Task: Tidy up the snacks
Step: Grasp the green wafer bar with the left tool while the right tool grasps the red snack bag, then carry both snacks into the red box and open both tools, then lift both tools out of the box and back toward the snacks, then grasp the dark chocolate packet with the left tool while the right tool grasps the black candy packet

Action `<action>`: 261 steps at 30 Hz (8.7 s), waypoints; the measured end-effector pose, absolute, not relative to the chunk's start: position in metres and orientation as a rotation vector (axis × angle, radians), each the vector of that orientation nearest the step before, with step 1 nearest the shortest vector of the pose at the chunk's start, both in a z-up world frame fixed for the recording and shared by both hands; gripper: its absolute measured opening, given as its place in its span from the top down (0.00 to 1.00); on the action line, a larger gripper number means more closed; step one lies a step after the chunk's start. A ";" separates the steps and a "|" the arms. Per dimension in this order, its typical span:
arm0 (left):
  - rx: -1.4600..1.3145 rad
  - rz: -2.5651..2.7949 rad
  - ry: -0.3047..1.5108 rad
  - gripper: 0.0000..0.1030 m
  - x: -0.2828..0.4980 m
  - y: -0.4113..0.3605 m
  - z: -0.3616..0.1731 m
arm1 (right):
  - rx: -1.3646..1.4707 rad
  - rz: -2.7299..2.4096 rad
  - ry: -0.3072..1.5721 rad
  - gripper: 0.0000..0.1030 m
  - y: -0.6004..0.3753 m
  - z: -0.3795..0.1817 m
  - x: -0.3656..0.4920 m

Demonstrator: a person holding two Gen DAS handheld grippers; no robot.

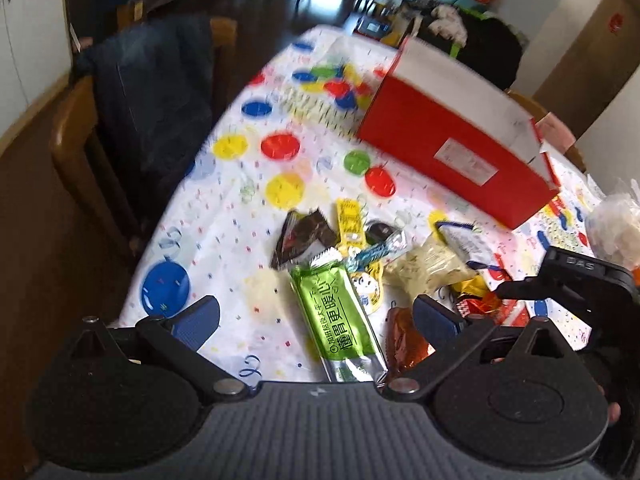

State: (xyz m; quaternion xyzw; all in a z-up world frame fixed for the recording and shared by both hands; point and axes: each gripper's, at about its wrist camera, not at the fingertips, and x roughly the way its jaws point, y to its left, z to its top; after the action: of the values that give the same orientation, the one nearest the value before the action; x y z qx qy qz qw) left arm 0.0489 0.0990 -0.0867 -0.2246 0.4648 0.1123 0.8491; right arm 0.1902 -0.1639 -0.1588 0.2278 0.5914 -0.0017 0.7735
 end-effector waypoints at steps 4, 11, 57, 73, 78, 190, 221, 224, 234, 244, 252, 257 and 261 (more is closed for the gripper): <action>-0.485 0.261 1.048 0.04 0.068 0.095 -0.104 | 0.473 0.007 1.295 0.20 -0.161 -0.163 0.193; -0.530 0.265 1.135 0.27 0.091 0.088 -0.128 | 0.436 0.020 1.290 0.28 -0.161 -0.165 0.193; -0.453 0.133 0.930 0.59 0.091 0.085 -0.057 | 0.141 0.197 0.991 0.34 -0.167 -0.057 0.175; -0.302 0.099 0.846 0.59 0.199 0.076 0.018 | -0.004 0.280 0.845 0.34 -0.152 -0.012 0.279; -0.262 0.108 0.866 0.59 0.249 0.071 0.028 | -0.047 0.314 0.838 0.34 -0.139 -0.013 0.323; -0.151 -0.080 0.836 0.23 0.152 0.098 0.005 | 0.028 0.352 0.682 0.00 -0.149 -0.041 0.159; -0.149 0.020 1.102 0.21 0.145 0.126 -0.119 | -0.192 0.369 0.934 0.32 -0.147 -0.159 0.143; -0.150 0.012 1.117 0.22 0.147 0.125 -0.125 | -0.204 0.400 0.960 0.38 -0.142 -0.166 0.147; -0.124 -0.016 1.131 0.34 0.154 0.120 -0.138 | -0.246 0.469 1.008 0.52 -0.131 -0.177 0.156; -0.081 -0.040 1.136 0.50 0.156 0.114 -0.143 | -0.270 0.475 1.018 0.60 -0.125 -0.182 0.158; -0.113 -0.050 1.132 0.66 0.157 0.117 -0.143 | -0.263 0.475 1.009 0.64 -0.124 -0.181 0.157; -0.134 -0.046 1.131 0.67 0.156 0.121 -0.142 | -0.245 0.471 1.004 0.67 -0.128 -0.178 0.155; -0.156 -0.035 1.128 0.70 0.155 0.126 -0.141 | -0.217 0.454 1.003 0.70 -0.133 -0.175 0.154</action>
State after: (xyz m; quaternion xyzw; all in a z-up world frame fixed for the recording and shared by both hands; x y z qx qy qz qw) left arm 0.1549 0.1261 -0.1406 -0.0737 0.5340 -0.0166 0.8421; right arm 0.1542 -0.1325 -0.1753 -0.1030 0.4755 0.2152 0.8467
